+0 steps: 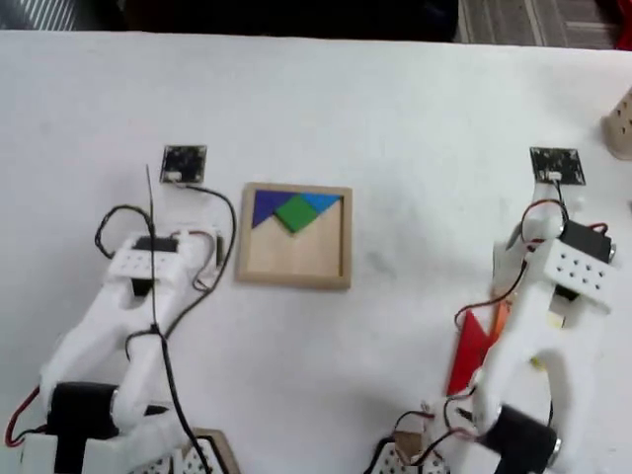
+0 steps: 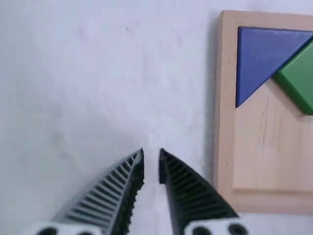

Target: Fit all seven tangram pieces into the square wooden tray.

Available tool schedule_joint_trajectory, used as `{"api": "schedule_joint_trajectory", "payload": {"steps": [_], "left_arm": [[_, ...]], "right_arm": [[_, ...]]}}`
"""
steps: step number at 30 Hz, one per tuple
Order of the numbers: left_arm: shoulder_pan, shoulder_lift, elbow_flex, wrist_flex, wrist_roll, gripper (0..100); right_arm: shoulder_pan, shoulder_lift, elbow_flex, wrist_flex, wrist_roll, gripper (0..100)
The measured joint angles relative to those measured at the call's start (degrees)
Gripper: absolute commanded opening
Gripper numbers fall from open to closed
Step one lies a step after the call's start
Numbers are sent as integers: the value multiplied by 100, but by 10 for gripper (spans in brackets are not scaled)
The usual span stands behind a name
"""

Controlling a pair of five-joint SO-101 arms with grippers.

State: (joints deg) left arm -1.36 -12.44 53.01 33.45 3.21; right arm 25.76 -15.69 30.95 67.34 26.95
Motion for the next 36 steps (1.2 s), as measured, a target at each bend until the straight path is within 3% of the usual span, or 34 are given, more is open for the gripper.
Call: {"api": "schedule_joint_trajectory", "payload": {"steps": [3, 6, 17, 23, 25, 30, 36], "left_arm": [[-79, 0, 0, 0, 9, 299], [-70, 0, 0, 9, 0, 288], [-70, 0, 0, 158, -9, 32], [-70, 0, 0, 158, -9, 38], [-70, 0, 0, 158, -9, 39], [-70, 0, 0, 158, -9, 41], [-70, 0, 0, 158, -9, 41]], "right_arm": [[141, 721, -220, -105, 281, 244], [325, 1336, -571, -44, 396, 244], [571, 1758, -1284, 607, 580, 244], [431, 1776, -1284, 607, 615, 243], [387, 1776, -1284, 642, 615, 214], [378, 1776, -1284, 642, 615, 12], [369, 1776, -1046, 1020, 615, 60]]}}
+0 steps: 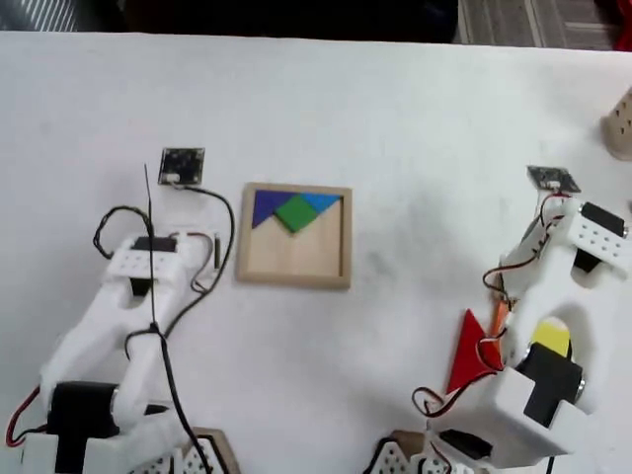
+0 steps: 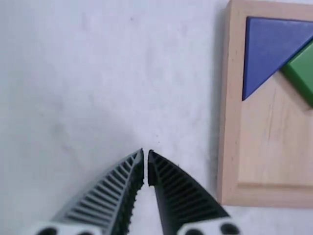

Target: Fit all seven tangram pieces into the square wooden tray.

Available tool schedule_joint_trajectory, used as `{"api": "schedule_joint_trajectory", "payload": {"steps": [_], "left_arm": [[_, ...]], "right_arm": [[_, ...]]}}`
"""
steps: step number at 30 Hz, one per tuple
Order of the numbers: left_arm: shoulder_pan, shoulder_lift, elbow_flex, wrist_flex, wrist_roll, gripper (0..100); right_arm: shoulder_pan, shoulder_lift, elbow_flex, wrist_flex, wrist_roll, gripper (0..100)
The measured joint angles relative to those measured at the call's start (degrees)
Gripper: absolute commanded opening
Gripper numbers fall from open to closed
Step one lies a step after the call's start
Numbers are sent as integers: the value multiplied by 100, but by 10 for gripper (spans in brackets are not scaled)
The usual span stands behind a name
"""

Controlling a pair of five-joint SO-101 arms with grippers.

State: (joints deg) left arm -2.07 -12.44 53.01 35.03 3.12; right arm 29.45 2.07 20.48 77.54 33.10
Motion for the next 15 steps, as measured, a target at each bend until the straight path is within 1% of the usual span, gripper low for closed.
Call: {"api": "schedule_joint_trajectory", "payload": {"steps": [3, 6, 8, 11, 15], "left_arm": [[0, 0, 0, 0, 0, 41], [0, 0, 0, 0, 0, 41], [0, 0, 0, 0, 0, 41], [9, 0, 0, 0, 0, 41], [18, 0, 0, 0, 0, 41]], "right_arm": [[18, 0, 185, 202, 0, 84], [211, 0, 316, 264, 0, 174], [325, 0, 413, 264, 0, 210], [378, 0, 651, 229, 0, 212], [369, -18, 1090, -211, 9, 212]]}}
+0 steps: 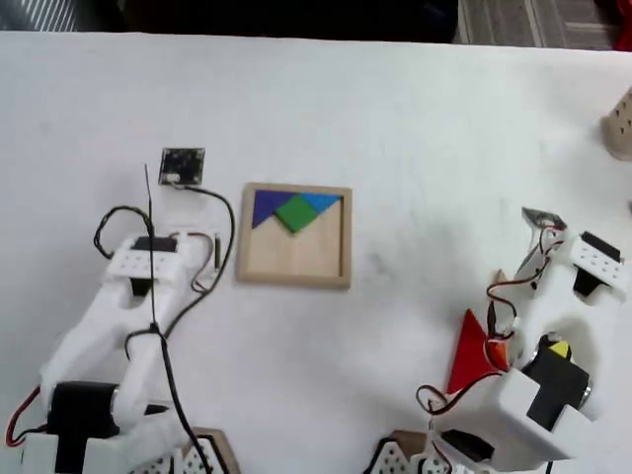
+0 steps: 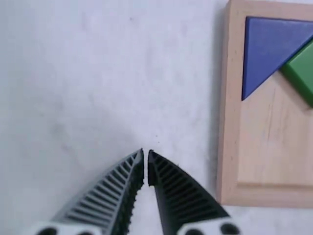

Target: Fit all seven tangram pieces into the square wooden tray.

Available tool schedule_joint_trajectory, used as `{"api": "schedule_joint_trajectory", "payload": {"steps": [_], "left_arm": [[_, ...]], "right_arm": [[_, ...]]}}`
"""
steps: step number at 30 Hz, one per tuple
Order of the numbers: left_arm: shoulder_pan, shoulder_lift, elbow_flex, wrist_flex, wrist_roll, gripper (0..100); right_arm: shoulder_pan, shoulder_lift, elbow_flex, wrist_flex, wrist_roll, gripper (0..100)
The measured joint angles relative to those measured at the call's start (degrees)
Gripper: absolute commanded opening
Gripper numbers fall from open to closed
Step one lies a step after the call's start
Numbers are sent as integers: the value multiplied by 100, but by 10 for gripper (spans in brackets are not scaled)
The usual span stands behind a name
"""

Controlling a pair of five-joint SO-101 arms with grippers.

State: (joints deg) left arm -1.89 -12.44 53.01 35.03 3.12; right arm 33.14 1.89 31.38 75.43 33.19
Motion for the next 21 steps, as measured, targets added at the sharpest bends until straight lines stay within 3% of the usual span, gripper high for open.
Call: {"api": "schedule_joint_trajectory", "payload": {"steps": [12, 21], "left_arm": [[0, 0, 0, 0, 0, 41], [0, 0, 0, 0, 0, 41]], "right_arm": [[-501, -97, 633, -466, -343, 206], [-571, -123, 730, -818, -659, 16]]}}
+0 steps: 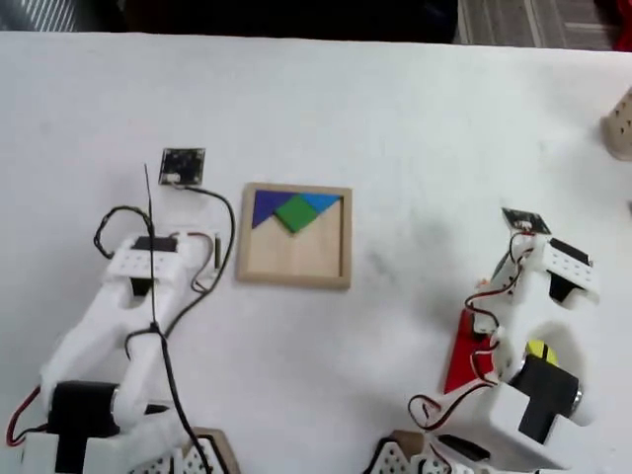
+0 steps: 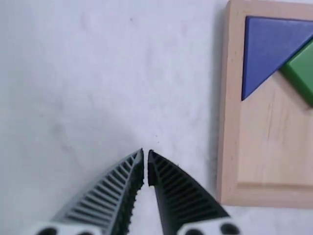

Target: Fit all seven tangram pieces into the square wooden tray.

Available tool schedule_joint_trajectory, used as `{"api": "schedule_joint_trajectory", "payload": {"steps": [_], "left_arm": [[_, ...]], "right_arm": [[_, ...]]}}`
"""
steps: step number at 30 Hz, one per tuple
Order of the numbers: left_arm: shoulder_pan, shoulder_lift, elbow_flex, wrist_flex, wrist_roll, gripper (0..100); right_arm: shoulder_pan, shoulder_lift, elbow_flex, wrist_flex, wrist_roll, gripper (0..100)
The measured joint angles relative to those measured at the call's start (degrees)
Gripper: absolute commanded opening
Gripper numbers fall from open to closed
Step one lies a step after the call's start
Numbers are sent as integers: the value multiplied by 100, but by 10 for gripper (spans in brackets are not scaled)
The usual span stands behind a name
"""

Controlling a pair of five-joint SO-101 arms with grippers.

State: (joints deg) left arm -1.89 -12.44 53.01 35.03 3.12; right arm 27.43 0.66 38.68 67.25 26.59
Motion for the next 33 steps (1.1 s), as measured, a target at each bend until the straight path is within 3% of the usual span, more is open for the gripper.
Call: {"api": "schedule_joint_trajectory", "payload": {"steps": [9, 12, 15, 19, 25, 33], "left_arm": [[0, 0, 0, 0, 0, 41], [0, 0, 0, 0, 0, 41], [0, 0, 0, 0, 0, 41], [0, 0, 0, 0, 0, 41], [0, 0, 0, 0, 0, 41], [0, 0, 0, 0, 0, 41]], "right_arm": [[-18, 0, -35, -114, 0, 26], [-18, 0, -62, -88, 0, 82], [-18, 141, -396, 404, -26, 166], [-53, 167, -932, 1398, -18, 180], [-176, 167, -1486, 1670, -774, 180], [-853, 167, -1468, 668, -1978, 180]]}}
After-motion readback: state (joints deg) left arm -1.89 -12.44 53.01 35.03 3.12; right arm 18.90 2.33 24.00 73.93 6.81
